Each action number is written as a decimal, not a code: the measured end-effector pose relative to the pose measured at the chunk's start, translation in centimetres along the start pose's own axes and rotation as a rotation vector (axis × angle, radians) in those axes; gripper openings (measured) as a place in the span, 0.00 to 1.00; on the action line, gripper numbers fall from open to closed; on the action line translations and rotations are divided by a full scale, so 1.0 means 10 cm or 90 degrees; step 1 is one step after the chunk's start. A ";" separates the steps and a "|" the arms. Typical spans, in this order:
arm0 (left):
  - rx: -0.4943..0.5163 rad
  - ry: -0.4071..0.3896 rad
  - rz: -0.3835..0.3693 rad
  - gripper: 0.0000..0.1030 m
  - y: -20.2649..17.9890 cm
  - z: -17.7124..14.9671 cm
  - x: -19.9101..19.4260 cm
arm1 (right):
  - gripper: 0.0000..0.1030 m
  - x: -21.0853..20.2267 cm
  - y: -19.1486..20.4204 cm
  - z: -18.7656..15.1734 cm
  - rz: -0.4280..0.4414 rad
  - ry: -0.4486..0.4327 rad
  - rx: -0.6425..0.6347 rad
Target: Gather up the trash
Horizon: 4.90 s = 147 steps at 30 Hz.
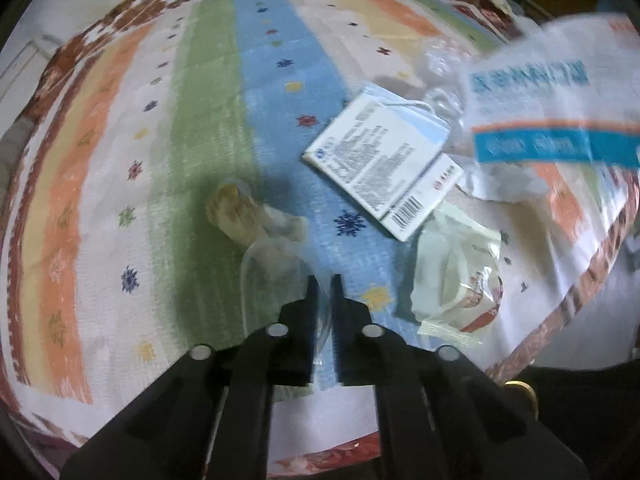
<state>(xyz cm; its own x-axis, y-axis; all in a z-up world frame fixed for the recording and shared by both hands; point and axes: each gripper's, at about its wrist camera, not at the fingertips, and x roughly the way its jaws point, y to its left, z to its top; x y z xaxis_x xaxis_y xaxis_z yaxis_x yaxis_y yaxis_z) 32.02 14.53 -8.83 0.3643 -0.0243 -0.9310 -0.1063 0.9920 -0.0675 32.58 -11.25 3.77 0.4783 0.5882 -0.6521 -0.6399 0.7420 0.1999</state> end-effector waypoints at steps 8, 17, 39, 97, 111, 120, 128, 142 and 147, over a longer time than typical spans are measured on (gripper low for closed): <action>-0.055 -0.083 -0.018 0.05 0.00 -0.07 -0.52 | 0.00 -0.26 0.12 -0.08 0.005 -0.031 -0.010; -0.106 -0.154 -0.051 0.05 -0.18 -0.24 -1.09 | 0.00 -0.52 0.25 -0.29 0.022 -0.055 -0.015; -0.149 -0.218 -0.139 0.05 -0.73 -1.12 -1.61 | 0.00 -1.16 0.53 -1.03 0.081 -0.082 -0.017; -0.244 -0.086 -0.086 0.47 -0.93 -2.25 -1.04 | 0.42 -0.79 0.77 -2.27 0.043 0.204 0.059; -0.302 -0.099 -0.026 0.76 -0.47 -1.92 -1.22 | 0.74 -0.68 0.71 -1.94 0.031 0.181 0.043; -0.293 -0.151 -0.014 0.94 -0.29 -1.58 -1.36 | 0.85 -0.53 0.53 -1.56 0.031 0.157 0.056; -0.298 -0.083 -0.059 0.94 -0.19 -1.33 -1.13 | 0.91 -0.37 0.36 -1.21 -0.007 0.148 0.045; -0.314 -0.120 -0.062 0.94 0.05 -0.86 -1.02 | 0.91 -0.02 0.20 -0.69 -0.002 0.134 0.038; -0.333 -0.148 -0.068 0.94 0.14 -0.71 -0.96 | 0.92 0.16 0.18 -0.59 0.018 0.148 0.049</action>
<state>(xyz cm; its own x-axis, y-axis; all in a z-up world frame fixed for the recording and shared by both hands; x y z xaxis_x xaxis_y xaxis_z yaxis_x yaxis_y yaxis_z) 21.83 15.25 -2.50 0.5851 -0.0346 -0.8102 -0.4797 0.7908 -0.3802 28.65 -10.81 -1.24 0.3036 0.5258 -0.7946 -0.5994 0.7536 0.2697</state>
